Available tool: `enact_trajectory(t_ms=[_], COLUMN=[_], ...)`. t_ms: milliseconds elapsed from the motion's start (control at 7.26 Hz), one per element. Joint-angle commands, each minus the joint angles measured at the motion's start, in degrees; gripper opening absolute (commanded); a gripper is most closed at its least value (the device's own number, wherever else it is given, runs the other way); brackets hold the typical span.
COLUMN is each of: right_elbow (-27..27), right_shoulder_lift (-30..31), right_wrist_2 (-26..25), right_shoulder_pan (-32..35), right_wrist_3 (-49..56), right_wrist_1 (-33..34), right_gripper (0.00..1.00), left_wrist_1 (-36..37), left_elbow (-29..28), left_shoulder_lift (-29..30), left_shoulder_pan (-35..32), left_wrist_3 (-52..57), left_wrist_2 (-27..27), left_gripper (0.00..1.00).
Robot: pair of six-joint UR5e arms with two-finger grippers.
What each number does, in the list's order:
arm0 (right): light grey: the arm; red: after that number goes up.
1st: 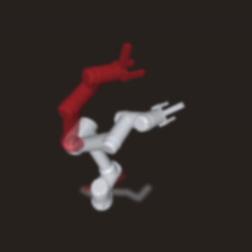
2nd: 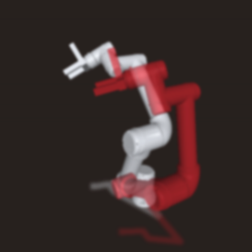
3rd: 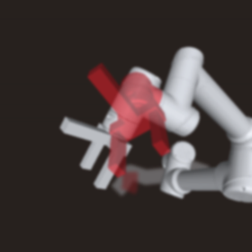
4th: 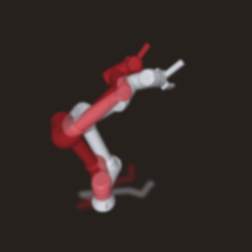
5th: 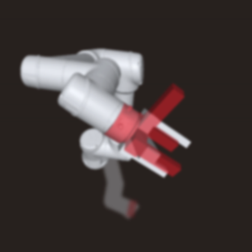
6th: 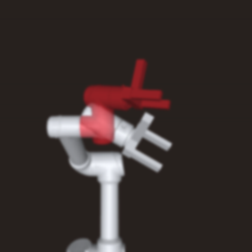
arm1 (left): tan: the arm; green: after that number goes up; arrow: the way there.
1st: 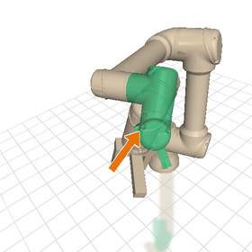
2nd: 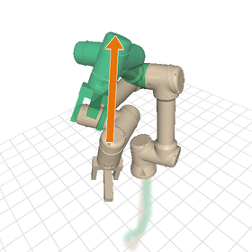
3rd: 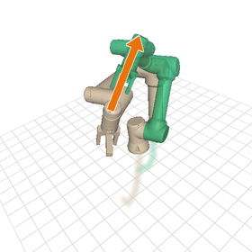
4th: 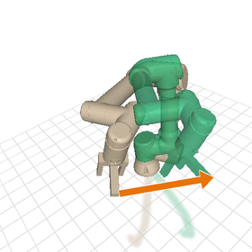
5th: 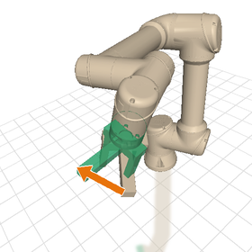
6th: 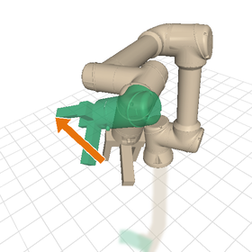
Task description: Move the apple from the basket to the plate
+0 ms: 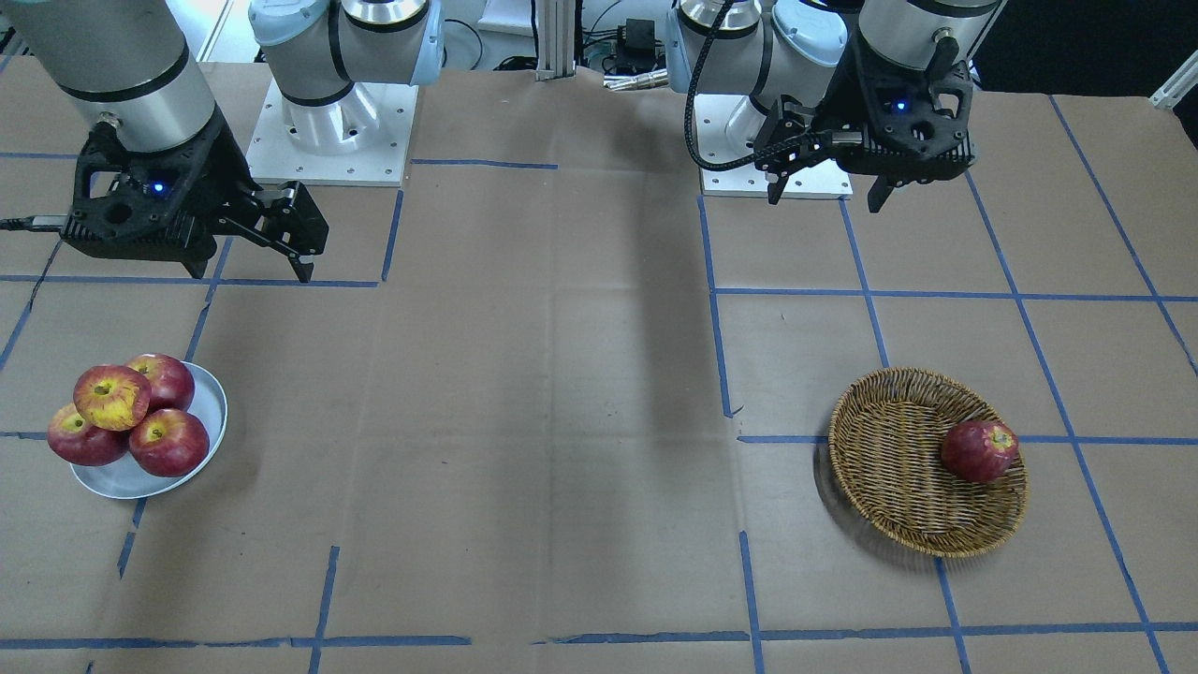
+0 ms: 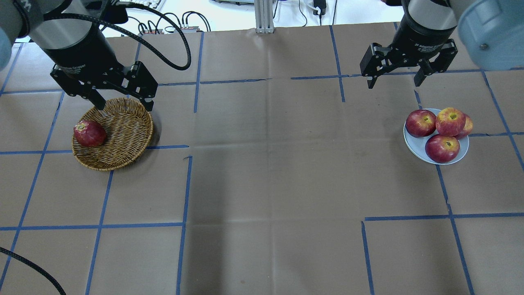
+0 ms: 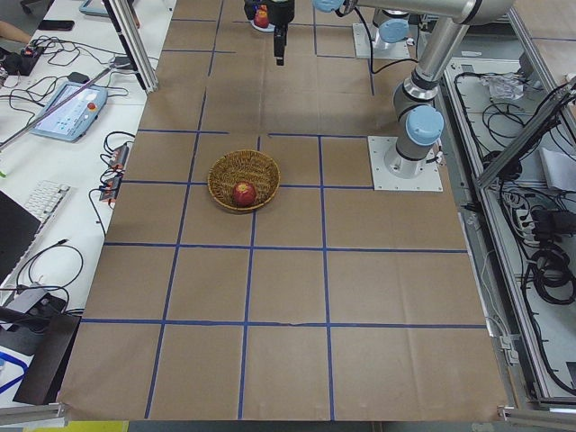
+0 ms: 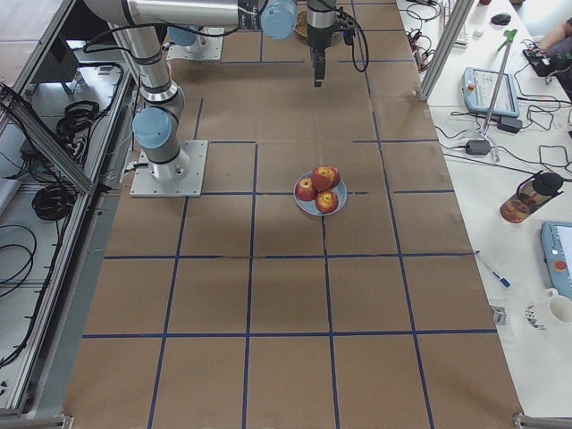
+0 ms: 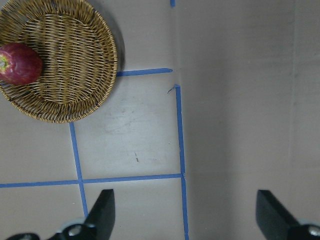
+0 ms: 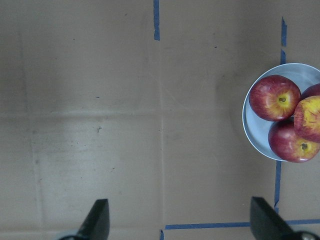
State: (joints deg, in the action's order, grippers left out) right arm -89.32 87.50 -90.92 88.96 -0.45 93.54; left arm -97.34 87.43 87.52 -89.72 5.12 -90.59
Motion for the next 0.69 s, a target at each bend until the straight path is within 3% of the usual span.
enact_trajectory(t_ms=[0, 551], right_elbow=[0.0, -0.4], right_shoulder_lift=[0.0, -0.3], right_wrist_2=[-0.2, -0.1], right_shoulder_pan=[0.6, 0.5], right_wrist_3=[-1.1, -1.0], right_wrist_1=[0.2, 0.1], right_gripper=[1.0, 1.0], left_wrist_1=[-0.1, 0.6], left_elbow=[1.2, 2.1], left_shoulder_lift=[-0.5, 0.0], left_shoulder_pan=[-0.8, -0.8], left_wrist_3=[-0.1, 0.7], left_wrist_2=[0.0, -0.8], left_gripper=[1.0, 1.0])
